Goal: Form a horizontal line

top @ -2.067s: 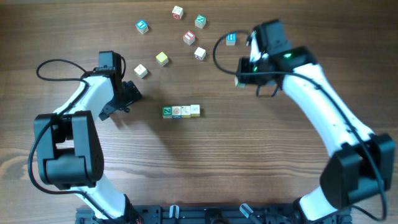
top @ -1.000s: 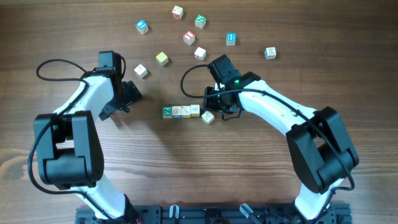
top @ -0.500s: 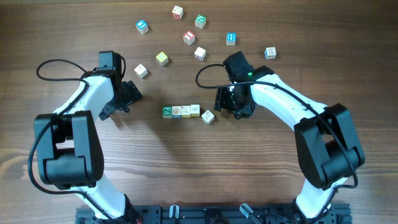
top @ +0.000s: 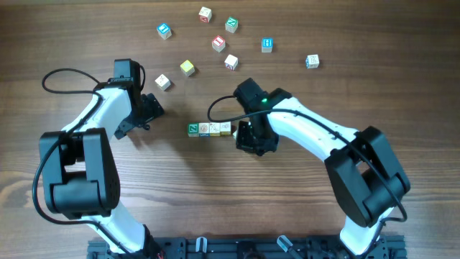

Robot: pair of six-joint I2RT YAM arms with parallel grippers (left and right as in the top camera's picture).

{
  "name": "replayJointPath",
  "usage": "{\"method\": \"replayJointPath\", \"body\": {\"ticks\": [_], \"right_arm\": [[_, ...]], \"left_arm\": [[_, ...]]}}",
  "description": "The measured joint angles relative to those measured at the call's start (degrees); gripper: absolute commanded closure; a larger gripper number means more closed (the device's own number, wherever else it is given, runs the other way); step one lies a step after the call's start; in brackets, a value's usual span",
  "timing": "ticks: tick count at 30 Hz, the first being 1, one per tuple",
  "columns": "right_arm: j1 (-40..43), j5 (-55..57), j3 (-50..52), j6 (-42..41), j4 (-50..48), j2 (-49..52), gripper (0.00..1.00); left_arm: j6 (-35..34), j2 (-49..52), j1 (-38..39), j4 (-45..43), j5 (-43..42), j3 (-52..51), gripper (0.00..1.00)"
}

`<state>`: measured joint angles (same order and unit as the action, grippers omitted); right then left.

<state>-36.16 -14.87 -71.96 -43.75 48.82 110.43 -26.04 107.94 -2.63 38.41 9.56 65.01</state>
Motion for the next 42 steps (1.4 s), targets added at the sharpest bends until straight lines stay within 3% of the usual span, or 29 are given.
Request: {"method": "replayJointPath", "body": {"ticks": [4, 16, 42], "right_arm": [[-3.39, 2.71, 0.00, -5.05, -2.60, 0.00, 0.96], [-3.39, 7.54, 0.00, -9.14, -3.82, 0.00, 0.96], [-3.06, 15.54, 0.00, -9.62, -11.65, 0.00, 0.91]], "left_arm": [[0.00, 0.00, 0.00, 0.00, 0.00, 0.00, 0.00], [0.00, 0.00, 0.00, 0.00, 0.00, 0.00, 0.00], [0.00, 0.00, 0.00, 0.00, 0.00, 0.00, 0.00]]}}
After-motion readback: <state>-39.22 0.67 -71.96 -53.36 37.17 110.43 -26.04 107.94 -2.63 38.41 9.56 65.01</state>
